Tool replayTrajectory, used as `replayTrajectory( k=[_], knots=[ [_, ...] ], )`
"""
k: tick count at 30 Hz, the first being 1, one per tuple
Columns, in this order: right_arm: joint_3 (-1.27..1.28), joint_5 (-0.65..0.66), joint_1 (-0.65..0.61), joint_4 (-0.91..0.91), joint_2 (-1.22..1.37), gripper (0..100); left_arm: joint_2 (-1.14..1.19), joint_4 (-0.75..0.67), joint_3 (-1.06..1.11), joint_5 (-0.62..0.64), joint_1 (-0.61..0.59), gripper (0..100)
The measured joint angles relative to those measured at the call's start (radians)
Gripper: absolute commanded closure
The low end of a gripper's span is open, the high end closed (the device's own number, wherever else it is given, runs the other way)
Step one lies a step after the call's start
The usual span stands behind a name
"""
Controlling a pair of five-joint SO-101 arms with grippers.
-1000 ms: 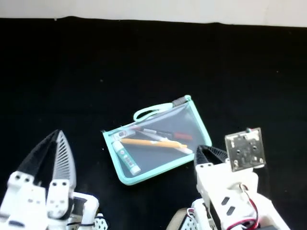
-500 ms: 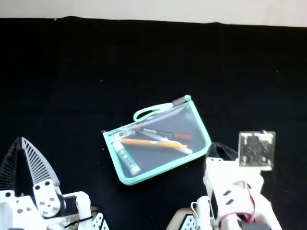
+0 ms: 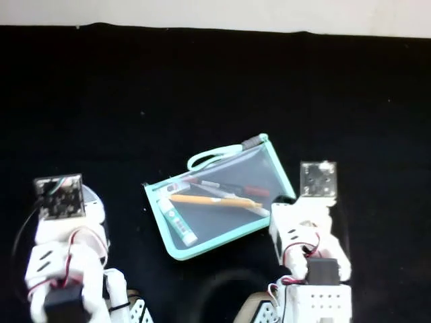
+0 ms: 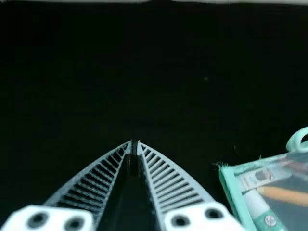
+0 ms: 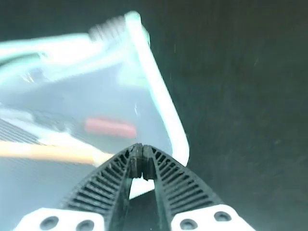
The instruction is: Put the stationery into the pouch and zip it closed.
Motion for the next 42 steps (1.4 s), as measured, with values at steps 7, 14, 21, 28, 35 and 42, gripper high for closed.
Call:
replayTrajectory(
  k=[7, 14, 21, 28, 35, 42],
  knots=[
    [0.146, 0.000, 0.000, -0.083, 0.000, 99.3, 0.000, -0.169, 0.244, 0.000, 0.000, 99],
    [0.147, 0.000, 0.002, -0.083, 0.000, 99.3, 0.000, -0.336, 0.408, 0.000, 0.000, 99],
    [0.147, 0.000, 0.002, -0.083, 0.000, 99.3, 0.002, -0.365, 0.440, 0.002, 0.000, 99],
    [0.147, -0.002, 0.000, 0.025, -0.006, 99.3, 0.002, -0.110, 0.440, 0.002, 0.000, 99],
    [0.147, -0.002, 0.000, 0.184, -0.005, 99.3, 0.002, 0.040, 0.440, 0.000, 0.000, 99],
    [0.147, -0.002, 0.000, 0.189, -0.005, 99.3, 0.002, 0.040, 0.440, 0.000, 0.000, 99]
  ],
)
